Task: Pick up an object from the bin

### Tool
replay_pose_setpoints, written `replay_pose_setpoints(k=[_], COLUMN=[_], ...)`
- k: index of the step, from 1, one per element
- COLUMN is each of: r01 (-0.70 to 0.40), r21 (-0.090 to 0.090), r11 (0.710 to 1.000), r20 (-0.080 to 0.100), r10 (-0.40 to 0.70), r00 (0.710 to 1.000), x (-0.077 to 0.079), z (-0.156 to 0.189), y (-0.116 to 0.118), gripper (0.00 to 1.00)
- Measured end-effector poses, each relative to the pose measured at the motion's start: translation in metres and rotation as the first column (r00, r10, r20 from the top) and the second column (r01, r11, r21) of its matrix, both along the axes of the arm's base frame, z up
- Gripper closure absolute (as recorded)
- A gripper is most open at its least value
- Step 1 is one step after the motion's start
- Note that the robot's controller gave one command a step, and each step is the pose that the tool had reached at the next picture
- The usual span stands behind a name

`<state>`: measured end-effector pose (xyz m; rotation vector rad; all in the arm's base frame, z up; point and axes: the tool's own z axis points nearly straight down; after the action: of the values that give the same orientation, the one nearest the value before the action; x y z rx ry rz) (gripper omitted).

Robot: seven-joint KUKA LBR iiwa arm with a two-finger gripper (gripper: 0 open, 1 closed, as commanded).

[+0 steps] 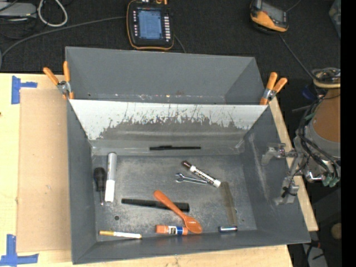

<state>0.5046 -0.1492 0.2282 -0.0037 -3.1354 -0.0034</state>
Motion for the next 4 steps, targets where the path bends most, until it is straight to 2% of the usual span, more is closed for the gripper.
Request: replay_pose_setpoints(k=[1,2,3,4], r01=[-0.005,0.227,0.506,0.347], r21=[-0.001,0.0,-0.001,-0.001], r11=[1.0,0.974,0.862,0.938], r20=[0.005,0.005,0.009,-0.004], r10=[0.005,-0.227,-0.506,-0.347], r00=[1.0,0.974,0.862,0.938], x=[0.001,0.026,0.022,0.073], z=[0.002,-0.109,-0.072,-0.13], y=[0.001,0.045,0.063,0.111], gripper=[0.0,0.0,0.0,0.0])
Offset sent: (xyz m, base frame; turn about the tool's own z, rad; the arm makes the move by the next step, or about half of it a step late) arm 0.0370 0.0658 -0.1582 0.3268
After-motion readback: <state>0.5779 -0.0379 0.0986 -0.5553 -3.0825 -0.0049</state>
